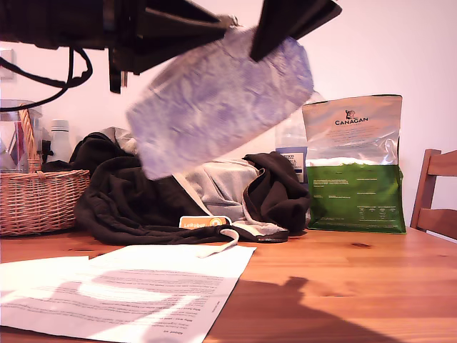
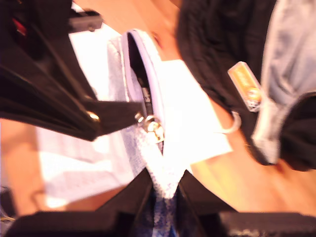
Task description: Open the zipper in the zip bag in front of you
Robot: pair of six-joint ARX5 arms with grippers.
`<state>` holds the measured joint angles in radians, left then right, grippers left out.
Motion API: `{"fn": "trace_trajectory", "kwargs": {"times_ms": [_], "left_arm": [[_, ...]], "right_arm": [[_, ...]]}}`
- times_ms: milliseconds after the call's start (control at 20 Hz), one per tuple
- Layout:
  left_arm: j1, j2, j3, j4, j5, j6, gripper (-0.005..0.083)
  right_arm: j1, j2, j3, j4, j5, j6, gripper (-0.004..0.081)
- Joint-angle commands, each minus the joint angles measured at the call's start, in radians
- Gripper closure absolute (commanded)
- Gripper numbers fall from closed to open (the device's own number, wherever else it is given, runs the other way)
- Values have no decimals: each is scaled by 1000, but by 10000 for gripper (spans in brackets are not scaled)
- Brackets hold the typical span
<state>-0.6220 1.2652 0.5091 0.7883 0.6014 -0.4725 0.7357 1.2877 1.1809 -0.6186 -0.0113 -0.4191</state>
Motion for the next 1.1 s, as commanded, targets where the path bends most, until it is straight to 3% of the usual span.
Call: {"fn": "trace_trajectory", "kwargs": {"times_ms": [0,350,550,900,1050], "left_arm": [[-5,5,12,-21,4,-2,796],[26,5,12,-79,4,2,796],[64,5,12,-142,9,11,796],[120,5,12,-193,39,37,795],[141,5,12,-221,42,60,796]], "right_arm": [[3,8,-18,10,27,-82,780],[2,8,-18,7,49,-348,781],[0,8,-18,7,48,-444,781],[-57,7,-18,16,43,-472,781],[-95,7,-18,27,3,-471,781]]}}
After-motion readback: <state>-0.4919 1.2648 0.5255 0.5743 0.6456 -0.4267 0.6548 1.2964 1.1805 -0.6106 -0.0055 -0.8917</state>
